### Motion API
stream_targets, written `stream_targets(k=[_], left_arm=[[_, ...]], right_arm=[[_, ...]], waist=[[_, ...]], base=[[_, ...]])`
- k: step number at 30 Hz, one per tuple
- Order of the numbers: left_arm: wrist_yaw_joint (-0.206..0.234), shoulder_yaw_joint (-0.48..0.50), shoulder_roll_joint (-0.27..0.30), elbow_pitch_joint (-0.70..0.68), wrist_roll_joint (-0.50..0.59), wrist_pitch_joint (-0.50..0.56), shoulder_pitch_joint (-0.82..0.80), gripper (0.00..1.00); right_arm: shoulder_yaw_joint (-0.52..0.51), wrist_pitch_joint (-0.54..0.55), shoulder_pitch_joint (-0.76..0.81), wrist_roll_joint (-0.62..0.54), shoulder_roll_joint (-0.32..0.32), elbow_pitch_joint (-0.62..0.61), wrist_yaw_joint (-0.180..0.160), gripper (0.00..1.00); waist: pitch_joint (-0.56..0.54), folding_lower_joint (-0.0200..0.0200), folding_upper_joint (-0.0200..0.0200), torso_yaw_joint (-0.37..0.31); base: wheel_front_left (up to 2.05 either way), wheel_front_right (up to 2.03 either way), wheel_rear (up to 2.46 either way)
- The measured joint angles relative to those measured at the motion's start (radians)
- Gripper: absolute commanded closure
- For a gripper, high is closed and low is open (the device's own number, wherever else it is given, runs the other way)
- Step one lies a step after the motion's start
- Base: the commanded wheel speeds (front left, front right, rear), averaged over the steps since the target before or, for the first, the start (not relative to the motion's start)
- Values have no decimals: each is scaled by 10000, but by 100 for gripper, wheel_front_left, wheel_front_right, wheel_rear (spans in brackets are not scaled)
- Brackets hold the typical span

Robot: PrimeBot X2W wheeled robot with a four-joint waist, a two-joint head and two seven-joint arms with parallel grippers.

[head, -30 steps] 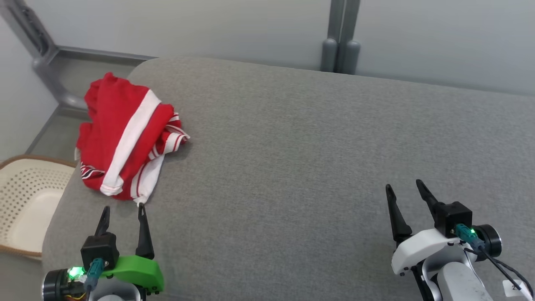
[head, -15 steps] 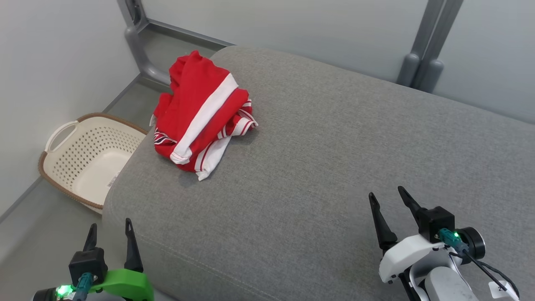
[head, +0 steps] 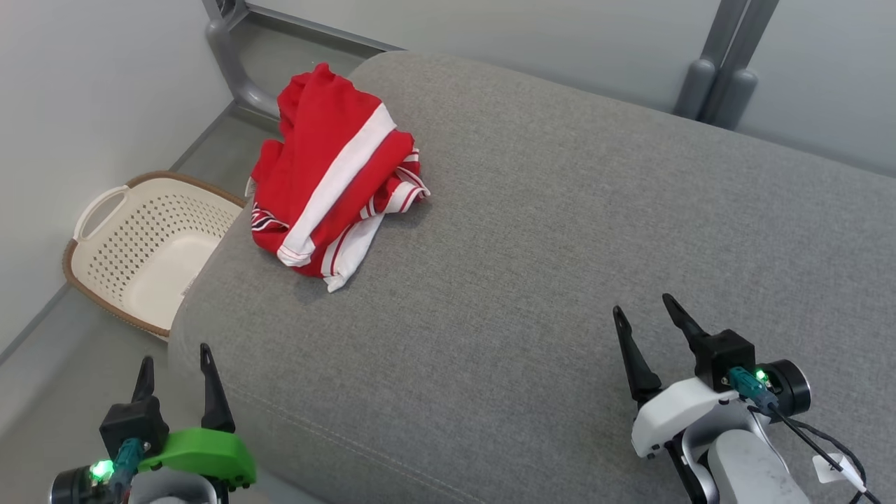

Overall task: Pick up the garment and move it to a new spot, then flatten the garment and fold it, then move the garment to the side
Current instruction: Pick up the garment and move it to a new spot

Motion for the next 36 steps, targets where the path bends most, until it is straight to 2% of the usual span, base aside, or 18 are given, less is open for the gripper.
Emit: stream_targets(k=[9, 23, 31, 36], left_arm=[[71, -58, -8, 391, -627, 0, -1385, 0], [-591, 1045, 44, 1509, -410, 0, -4230, 0], [-991, 1352, 535, 2623, 61, 0, -5555, 0], [-1041, 1471, 708, 3866, 100, 0, -6086, 0]], right_arm=[[102, 0, -645, -399, -58, -293, 0, 0], [416, 0, -1518, -372, -401, -546, 0, 0], [679, -2, -1832, -454, -462, -920, 0, 0], [706, -2, -1981, -456, -408, -1041, 0, 0]], waist=[[959, 0, 0, -525], [2631, 0, 0, -1574], [3271, 1, 0, -2252], [3535, 1, 0, -2661]], base=[[0, 0, 0], [0, 0, 0], [0, 0, 0], [0, 0, 0]])
